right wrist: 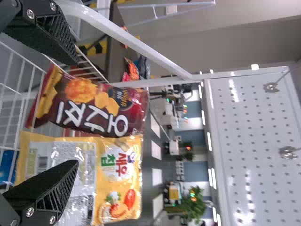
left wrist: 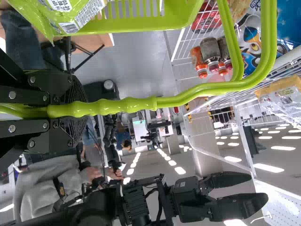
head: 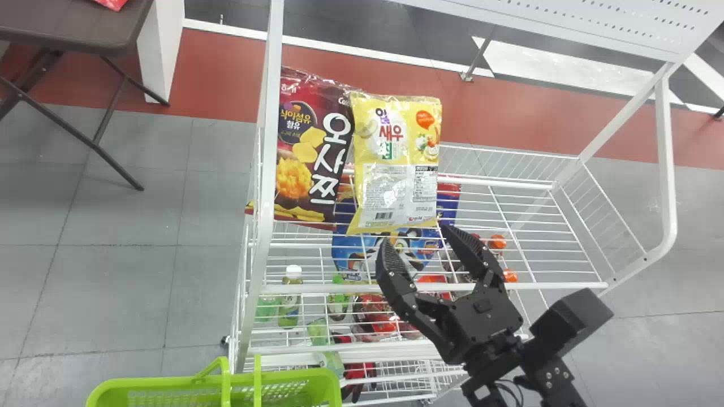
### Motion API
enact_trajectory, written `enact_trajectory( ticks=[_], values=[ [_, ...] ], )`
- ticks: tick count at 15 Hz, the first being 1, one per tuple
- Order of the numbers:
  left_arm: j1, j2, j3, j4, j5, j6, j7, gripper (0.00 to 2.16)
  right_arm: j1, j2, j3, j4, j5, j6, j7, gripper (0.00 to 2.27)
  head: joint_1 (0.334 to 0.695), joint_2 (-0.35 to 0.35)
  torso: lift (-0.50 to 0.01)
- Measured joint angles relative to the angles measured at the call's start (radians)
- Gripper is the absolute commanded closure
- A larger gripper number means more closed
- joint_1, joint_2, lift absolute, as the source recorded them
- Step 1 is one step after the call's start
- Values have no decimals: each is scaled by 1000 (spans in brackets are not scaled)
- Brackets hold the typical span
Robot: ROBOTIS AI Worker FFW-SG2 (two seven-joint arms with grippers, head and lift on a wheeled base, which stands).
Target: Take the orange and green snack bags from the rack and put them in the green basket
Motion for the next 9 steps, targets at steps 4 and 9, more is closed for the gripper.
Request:
enact_trajectory(
  ticks=[4, 9],
  values=[
    [2, 0, -1, 6, 5, -12, -4, 2135, 6, 0, 31, -10, 4, 80, -48, 73, 695, -350, 0],
    [16, 0, 1, -4, 8, -25, -2, 2135, 9, 0, 38, -44, -36, 202, -64, 80, 695, -350, 0]
  ],
)
